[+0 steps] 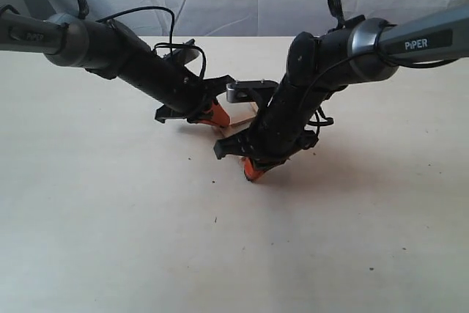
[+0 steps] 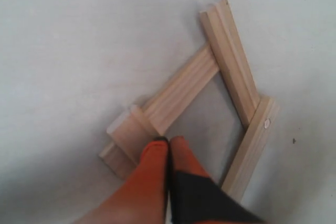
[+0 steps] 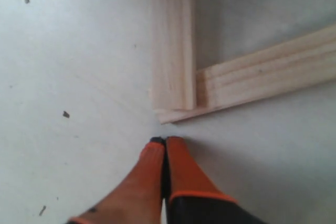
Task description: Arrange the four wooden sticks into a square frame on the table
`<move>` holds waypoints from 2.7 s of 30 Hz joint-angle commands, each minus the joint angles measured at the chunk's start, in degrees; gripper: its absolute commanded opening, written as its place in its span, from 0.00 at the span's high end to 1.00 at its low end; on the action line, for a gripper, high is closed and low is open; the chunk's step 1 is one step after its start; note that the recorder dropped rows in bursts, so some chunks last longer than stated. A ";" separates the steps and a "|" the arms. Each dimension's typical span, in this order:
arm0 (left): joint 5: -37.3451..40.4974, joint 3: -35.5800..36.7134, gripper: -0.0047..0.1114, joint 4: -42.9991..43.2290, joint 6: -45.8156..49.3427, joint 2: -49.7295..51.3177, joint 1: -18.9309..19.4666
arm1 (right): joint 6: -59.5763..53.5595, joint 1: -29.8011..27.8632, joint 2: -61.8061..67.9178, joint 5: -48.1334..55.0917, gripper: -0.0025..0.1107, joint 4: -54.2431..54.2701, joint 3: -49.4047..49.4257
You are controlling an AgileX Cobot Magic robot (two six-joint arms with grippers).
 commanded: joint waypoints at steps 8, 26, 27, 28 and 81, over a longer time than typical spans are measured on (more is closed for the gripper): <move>-0.52 -0.21 0.96 0.63 -0.13 0.03 -0.33 | -0.52 1.16 0.12 -4.29 0.98 0.33 0.18; -0.99 -0.21 0.96 0.73 -0.25 0.03 -0.33 | -0.52 -0.77 -5.43 -1.44 0.98 1.04 -0.55; -0.99 -0.21 0.96 0.86 -0.35 0.03 -0.33 | -0.52 -1.60 -6.34 -0.90 0.98 1.04 -1.04; -0.99 -0.21 0.96 0.86 -0.35 0.03 -0.33 | -0.42 -2.97 -7.43 -0.54 0.98 1.04 -1.57; -0.57 -0.21 0.96 1.60 -0.35 0.03 -0.33 | 7.08 -10.54 7.05 1.08 0.98 -9.51 -18.76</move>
